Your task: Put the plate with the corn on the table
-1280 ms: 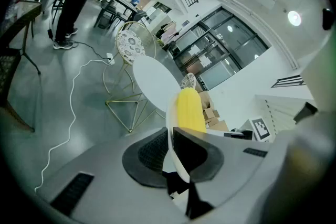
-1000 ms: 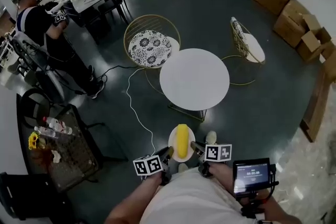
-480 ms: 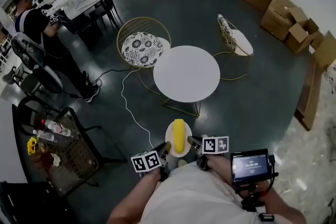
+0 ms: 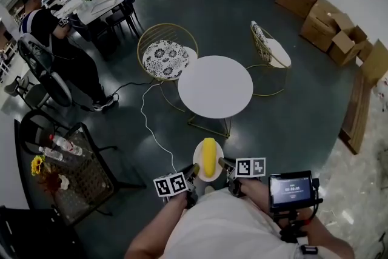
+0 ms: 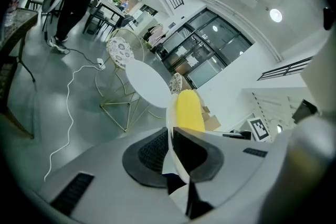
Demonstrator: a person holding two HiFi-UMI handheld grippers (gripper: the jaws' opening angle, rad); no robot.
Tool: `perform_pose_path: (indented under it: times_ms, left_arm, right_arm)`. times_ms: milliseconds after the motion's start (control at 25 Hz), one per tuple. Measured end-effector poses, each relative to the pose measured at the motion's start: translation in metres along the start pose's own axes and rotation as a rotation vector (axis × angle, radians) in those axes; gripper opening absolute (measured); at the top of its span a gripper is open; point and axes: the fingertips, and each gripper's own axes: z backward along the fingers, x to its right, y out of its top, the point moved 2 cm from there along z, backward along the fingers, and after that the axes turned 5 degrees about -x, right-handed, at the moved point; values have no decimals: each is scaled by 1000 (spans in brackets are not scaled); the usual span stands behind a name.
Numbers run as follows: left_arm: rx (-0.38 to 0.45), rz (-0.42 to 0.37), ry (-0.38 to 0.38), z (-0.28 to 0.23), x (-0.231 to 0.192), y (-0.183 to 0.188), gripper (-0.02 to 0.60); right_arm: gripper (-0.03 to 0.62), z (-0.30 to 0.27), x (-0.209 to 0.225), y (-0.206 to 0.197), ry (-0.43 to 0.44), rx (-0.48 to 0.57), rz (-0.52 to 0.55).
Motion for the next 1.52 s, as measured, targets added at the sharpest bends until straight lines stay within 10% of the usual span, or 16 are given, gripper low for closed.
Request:
perform_pose_path:
  times_ms: [1520]
  left_arm:
    - [-48,-7,7,-42,16,4,38]
  right_arm:
    - [49,16,33,24,-17,21,-25]
